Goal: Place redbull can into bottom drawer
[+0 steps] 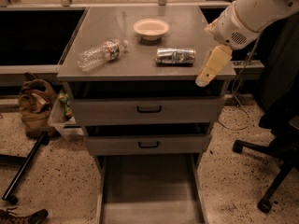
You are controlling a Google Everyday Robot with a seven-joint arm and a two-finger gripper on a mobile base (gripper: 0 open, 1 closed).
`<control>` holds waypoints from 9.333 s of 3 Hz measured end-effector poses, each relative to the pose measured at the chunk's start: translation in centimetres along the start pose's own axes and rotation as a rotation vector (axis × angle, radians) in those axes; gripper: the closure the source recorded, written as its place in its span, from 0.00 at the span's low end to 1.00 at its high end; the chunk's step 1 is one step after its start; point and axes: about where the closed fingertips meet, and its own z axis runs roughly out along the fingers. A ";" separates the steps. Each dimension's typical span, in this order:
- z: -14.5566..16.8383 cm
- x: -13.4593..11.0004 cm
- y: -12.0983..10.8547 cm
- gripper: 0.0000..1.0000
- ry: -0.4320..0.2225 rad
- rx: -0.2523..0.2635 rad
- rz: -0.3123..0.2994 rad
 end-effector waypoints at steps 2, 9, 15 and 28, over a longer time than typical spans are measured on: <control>0.7 0.2 -1.3 0.00 -0.014 0.002 -0.019; 11.3 0.8 -10.9 0.00 -0.258 -0.079 -0.001; 8.6 0.3 -7.3 1.00 -0.330 -0.114 -0.007; 38.0 11.5 26.6 1.00 -0.378 0.079 0.189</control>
Offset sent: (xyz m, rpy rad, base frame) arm 0.0354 -0.0090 -0.0033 0.0143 -0.0382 0.0431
